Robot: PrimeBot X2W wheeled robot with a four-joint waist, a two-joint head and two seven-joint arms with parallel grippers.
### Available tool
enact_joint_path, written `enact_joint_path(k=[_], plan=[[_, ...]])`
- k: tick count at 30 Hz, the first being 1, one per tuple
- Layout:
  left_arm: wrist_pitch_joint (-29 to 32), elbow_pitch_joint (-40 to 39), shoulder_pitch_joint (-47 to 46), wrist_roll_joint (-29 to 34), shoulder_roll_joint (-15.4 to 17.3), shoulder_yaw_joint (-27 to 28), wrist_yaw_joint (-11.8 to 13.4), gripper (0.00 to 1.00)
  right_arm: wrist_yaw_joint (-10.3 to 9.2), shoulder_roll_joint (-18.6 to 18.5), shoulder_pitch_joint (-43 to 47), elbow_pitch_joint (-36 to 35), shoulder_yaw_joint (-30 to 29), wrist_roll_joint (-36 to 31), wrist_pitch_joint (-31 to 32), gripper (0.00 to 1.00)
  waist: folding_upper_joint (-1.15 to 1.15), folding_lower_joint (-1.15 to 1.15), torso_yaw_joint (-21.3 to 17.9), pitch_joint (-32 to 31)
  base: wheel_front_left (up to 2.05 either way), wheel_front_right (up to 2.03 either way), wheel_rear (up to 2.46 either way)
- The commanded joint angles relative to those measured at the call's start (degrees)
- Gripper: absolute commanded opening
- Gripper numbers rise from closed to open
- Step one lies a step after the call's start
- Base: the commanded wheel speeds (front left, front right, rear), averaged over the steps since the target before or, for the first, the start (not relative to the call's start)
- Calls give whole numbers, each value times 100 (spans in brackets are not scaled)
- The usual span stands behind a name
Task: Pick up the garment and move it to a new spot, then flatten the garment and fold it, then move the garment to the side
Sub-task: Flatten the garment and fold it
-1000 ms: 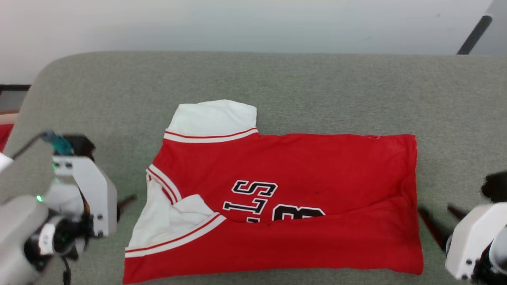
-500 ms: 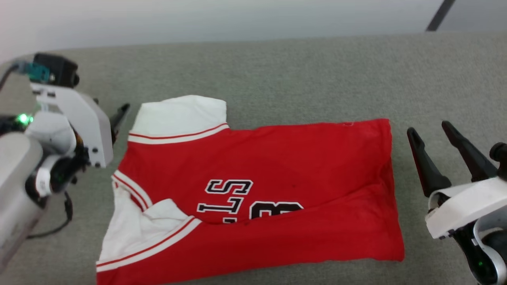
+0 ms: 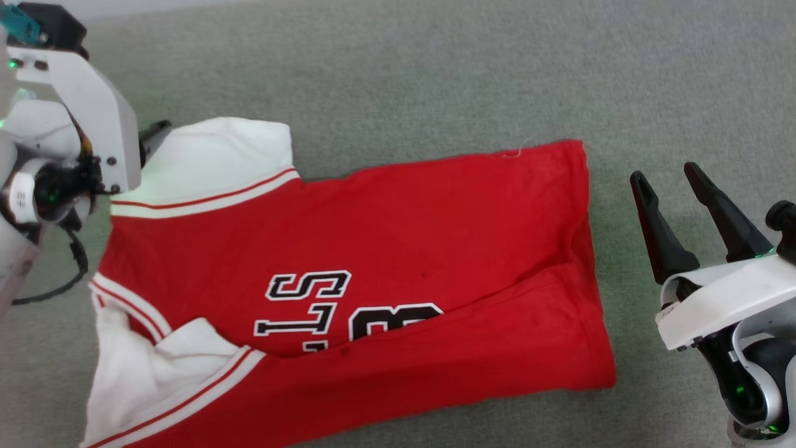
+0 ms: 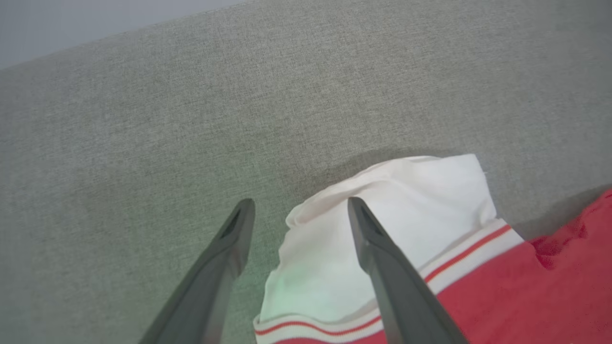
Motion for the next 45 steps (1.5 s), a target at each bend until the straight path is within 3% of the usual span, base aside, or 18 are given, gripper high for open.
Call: enact_joint_path(k=[1,16,18,19,20,21,23,27,38,45], plan=[[34,52,-80,9,-25,-4,-18,100,-4,26,-105,14,-8,11,-23,100,0,0,-204,231,0,0,0],[1260,875,-160,-107,-305,-417,163,100,-4,137,-271,110,-112,165,87,100,0,0,-272,507,0,0,0],[1473,904,-109,-125,-328,-502,193,85,-4,128,-298,107,-109,145,120,100,0,0,-262,518,0,0,0],[1545,914,-89,-160,-348,-517,223,53,-4,125,-308,112,-107,136,144,100,0,0,-259,523,0,0,0],[1626,897,-71,-173,-368,-554,207,31,-4,123,-320,114,-112,135,168,100,0,0,-256,525,0,0,0],[1667,879,-54,-203,-386,-570,201,0,-4,126,-316,120,-123,148,186,100,0,0,-251,525,0,0,0],[1905,866,25,-294,-445,-598,219,0,-4,121,-323,132,-120,160,274,100,0,0,-244,521,0,0,0],[1747,751,-50,-368,-532,-473,200,0,-4,159,-393,157,-147,287,635,100,0,0,-214,531,0,0,0],[1489,760,-369,-294,-865,-455,4,0,-4,154,-1246,450,-401,201,2875,100,0,0,102,528,0,0,0],[1335,932,-679,-236,-1211,-441,-129,0,-4,73,-1896,934,-473,-51,3869,100,0,0,472,721,0,0,0]])
